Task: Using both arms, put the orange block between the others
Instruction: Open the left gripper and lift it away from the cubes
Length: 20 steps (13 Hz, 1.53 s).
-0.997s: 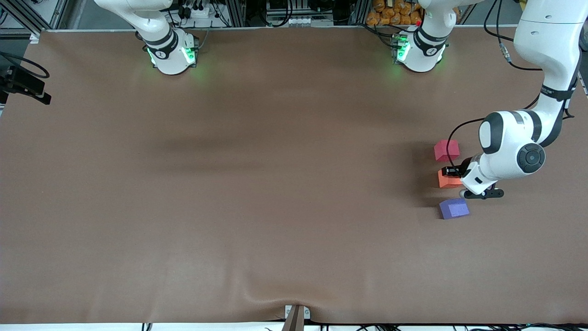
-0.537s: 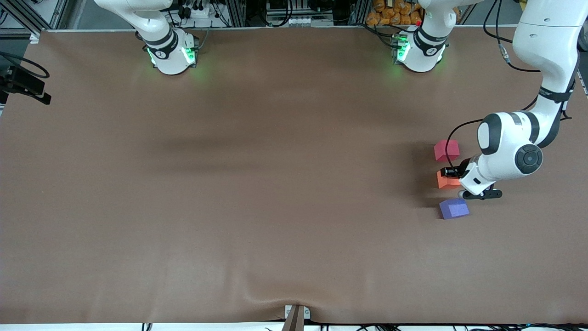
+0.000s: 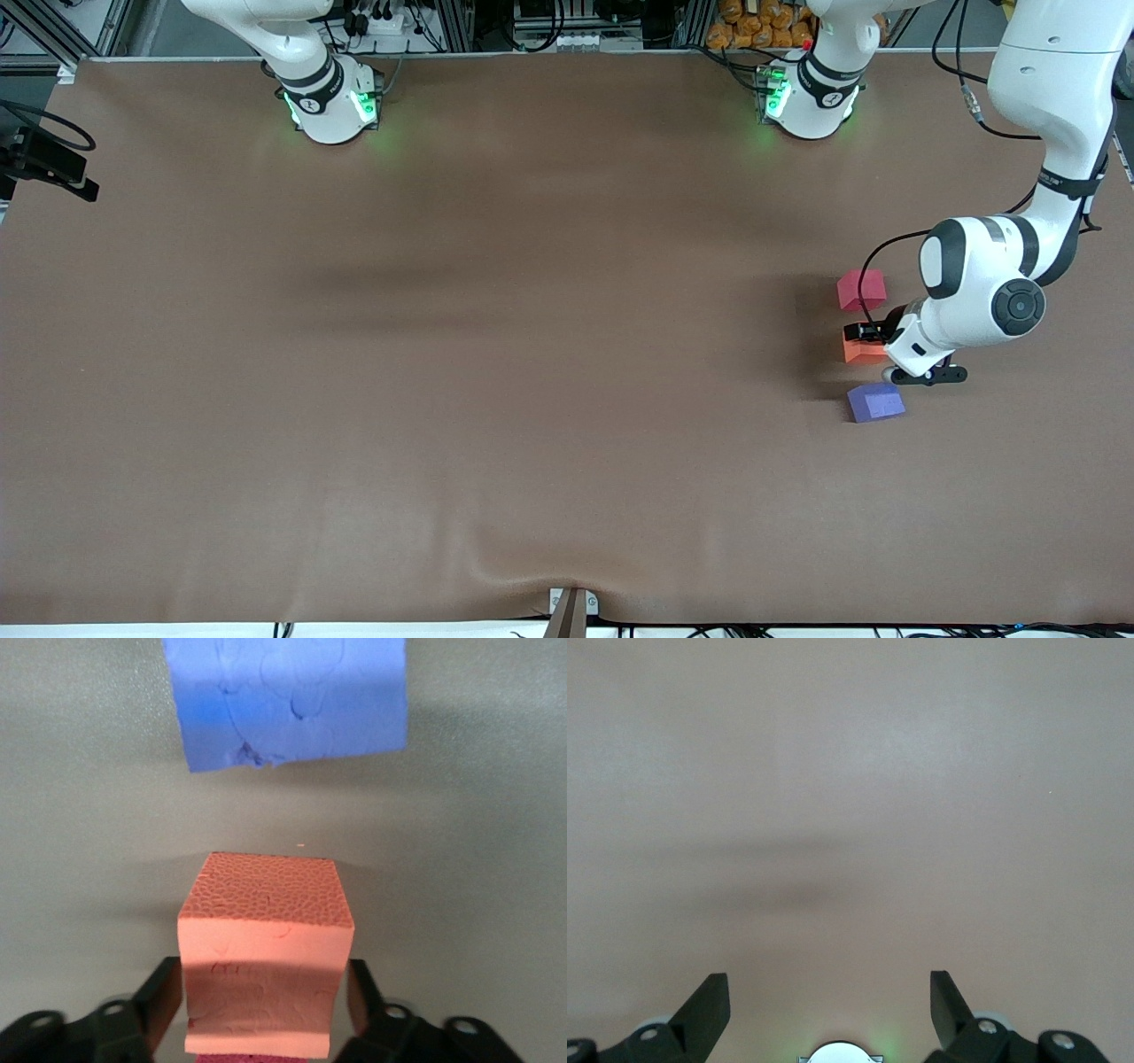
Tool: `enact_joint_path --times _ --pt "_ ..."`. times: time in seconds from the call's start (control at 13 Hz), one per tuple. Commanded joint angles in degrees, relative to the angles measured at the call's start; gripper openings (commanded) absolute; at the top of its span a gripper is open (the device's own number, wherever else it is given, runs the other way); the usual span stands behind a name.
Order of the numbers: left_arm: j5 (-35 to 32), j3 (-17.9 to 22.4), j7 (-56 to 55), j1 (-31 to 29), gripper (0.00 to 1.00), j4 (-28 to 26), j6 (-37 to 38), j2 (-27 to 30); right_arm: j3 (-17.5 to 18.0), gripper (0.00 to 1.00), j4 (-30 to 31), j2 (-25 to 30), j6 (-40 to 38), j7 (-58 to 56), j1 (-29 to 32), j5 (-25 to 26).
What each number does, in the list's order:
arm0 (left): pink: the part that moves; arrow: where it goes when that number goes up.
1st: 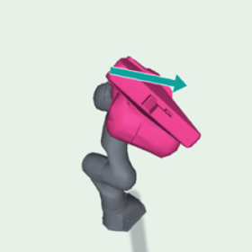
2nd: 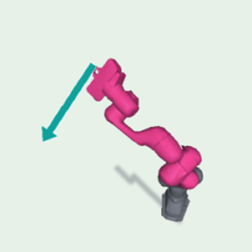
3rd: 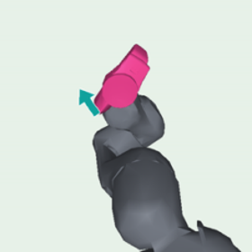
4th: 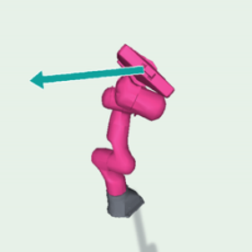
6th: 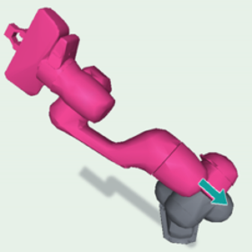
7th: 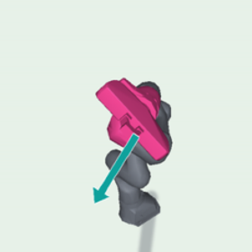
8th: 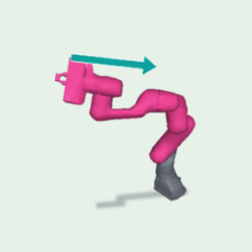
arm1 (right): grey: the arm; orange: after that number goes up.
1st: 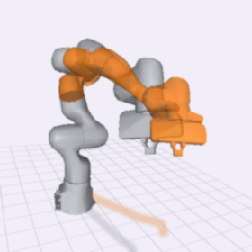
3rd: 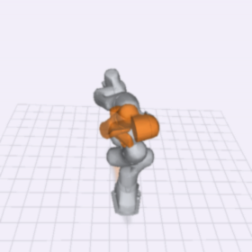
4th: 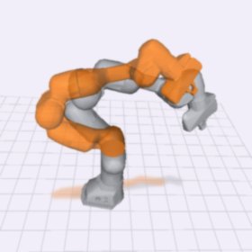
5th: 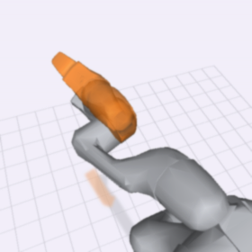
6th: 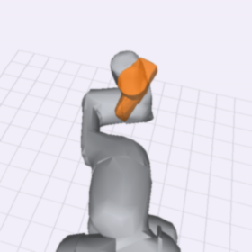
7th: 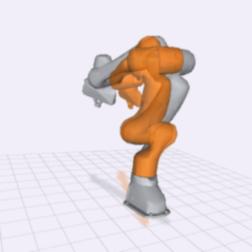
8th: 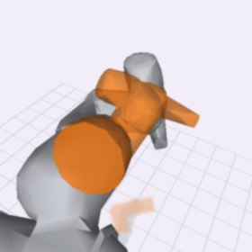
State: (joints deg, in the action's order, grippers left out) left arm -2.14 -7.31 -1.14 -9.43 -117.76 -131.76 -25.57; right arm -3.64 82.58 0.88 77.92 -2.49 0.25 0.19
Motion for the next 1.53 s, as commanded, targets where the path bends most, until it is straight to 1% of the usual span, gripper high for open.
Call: enact_joint_path --times 0.0,0.23,0.46,0.61,0.77,0.92,1.07,1.46 --pt "-1.4 -0.2 0.0 -0.5 1.00 0.7 0.5 0.9 0.2 1.00 -0.7 -0.4 -0.4 1.0 0.1 0.0" --pt "-1.4 -0.2 -1.0 -0.4 1.00 4.0 5.4 2.7 0.2 1.00 -0.7 -0.4 -0.4 1.0 0.1 0.0" --pt "-1.5 -0.2 -0.4 -0.4 1.00 10.5 12.7 5.3 0.2 1.00 -0.7 -0.4 -0.4 1.0 0.2 0.0" --pt "-1.5 -0.3 0.1 -0.2 1.00 18.1 21.5 5.3 0.2 1.00 -0.8 -0.4 -0.4 1.0 0.2 0.0" --pt "-1.5 -0.3 0.2 -0.1 1.00 25.4 28.2 5.2 0.2 1.00 -0.7 -0.4 -0.5 1.0 0.2 0.1" --pt "-1.5 -0.3 0.3 -0.6 1.00 31.3 32.5 5.4 0.2 1.00 -0.7 -0.4 -0.6 1.0 0.2 0.1" --pt "-1.2 0.0 0.4 -1.3 1.00 35.1 35.6 6.8 0.2 1.00 -0.7 -0.4 -0.5 1.0 0.1 0.0" --pt "-0.4 -0.7 0.5 -1.0 1.00 35.6 39.5 15.0 0.2 1.00 -0.7 -0.4 -0.6 1.0 0.1 0.1"
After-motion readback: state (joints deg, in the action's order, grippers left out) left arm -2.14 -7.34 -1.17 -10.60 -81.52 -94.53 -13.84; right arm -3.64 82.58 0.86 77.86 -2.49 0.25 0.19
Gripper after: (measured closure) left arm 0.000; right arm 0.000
